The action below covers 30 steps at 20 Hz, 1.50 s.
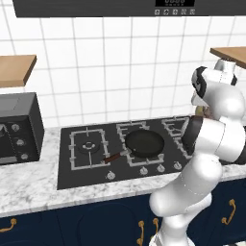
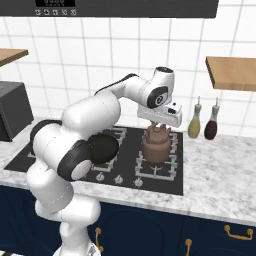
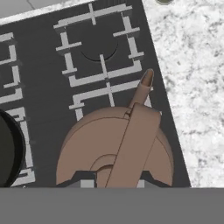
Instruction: Pick the kettle from the counter and place it on a stove burner. Then turn the burner on.
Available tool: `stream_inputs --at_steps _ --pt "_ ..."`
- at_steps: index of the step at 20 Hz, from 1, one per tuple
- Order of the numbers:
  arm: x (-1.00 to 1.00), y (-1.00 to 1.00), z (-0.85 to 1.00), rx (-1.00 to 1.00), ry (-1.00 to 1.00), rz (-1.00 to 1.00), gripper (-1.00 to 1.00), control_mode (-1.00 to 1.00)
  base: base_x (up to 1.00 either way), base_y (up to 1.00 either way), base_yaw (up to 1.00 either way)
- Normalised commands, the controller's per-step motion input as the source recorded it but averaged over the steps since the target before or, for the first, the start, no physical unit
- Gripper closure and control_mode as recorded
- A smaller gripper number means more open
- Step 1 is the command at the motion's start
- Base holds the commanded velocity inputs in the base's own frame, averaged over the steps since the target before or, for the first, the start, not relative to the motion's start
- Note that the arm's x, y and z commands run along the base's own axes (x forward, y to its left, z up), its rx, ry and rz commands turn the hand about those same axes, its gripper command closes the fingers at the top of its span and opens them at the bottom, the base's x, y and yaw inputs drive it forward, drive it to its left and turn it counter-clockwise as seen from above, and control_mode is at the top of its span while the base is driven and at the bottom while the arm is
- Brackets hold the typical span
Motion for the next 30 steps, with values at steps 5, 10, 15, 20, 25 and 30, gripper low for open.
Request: stream_inputs --at_steps 5,10,15,20,25,30 --pt "0.3 0.0 -0.48 -0.01 0.0 0.07 1.0 -1.0 0.0 0.0 0.0" --pt "0.0 0.0 -0.44 0.0 0.0 0.03 1.0 -1.0 0.0 0.0 0.0" --pt "-0.02 0.0 -0.24 0.0 -0.02 0.02 1.0 -1.0 0.0 0.0 0.0" --pt "0.0 0.0 -0.29 0.0 -0.09 0.01 1.0 -1.0 0.0 0.0 0.0" --pt "0.25 0.02 0.06 -0.04 -0.05 0.0 1.0 -1.0 0.0 0.0 0.0" --pt "0.47 0.0 0.01 -0.04 0.0 0.0 1.0 -1.0 0.0 0.0 0.0"
